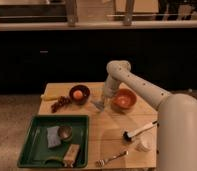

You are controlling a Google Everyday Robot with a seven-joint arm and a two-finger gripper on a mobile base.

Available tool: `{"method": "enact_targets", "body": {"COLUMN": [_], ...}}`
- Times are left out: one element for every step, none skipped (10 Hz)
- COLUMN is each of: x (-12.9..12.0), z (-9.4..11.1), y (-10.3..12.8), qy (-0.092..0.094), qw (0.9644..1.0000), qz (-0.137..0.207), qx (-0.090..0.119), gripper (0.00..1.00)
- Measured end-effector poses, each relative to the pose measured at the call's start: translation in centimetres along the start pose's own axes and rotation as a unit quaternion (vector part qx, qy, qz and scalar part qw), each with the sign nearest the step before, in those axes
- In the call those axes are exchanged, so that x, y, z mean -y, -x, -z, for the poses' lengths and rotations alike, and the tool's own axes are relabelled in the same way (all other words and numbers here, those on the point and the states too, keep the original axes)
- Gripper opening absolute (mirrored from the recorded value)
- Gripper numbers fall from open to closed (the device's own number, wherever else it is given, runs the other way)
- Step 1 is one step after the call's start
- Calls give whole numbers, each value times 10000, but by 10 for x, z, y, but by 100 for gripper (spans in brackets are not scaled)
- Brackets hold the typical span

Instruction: Place towel in table surface

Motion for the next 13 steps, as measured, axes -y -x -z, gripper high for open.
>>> {"method": "enact_targets", "body": {"x": [0,0,1,3,4,4,4,4,6,9,11,11,12], "z": [-1,-2,-5,-7,-9,-10,-10,-10,-10,-11,-12,-13,-14], "y": [-1,-3,-4,-3,-4,-6,-8,-9,-10,-13,-13,-14,-15], "qy": [0,8,22,38,42,40,34,47,43,53,61,68,76], "qw": [10000,10000,10000,10000,10000,10000,10000,10000,10000,10000,10000,10000,10000], "qz": [-9,-21,-17,-7,-8,-22,-35,-30,-23,-15,-6,-6,-8], "qx": [1,5,12,17,24,25,29,30,36,40,45,51,54], "gripper": [0,0,3,8,10,11,15,16,22,33,38,39,40]}}
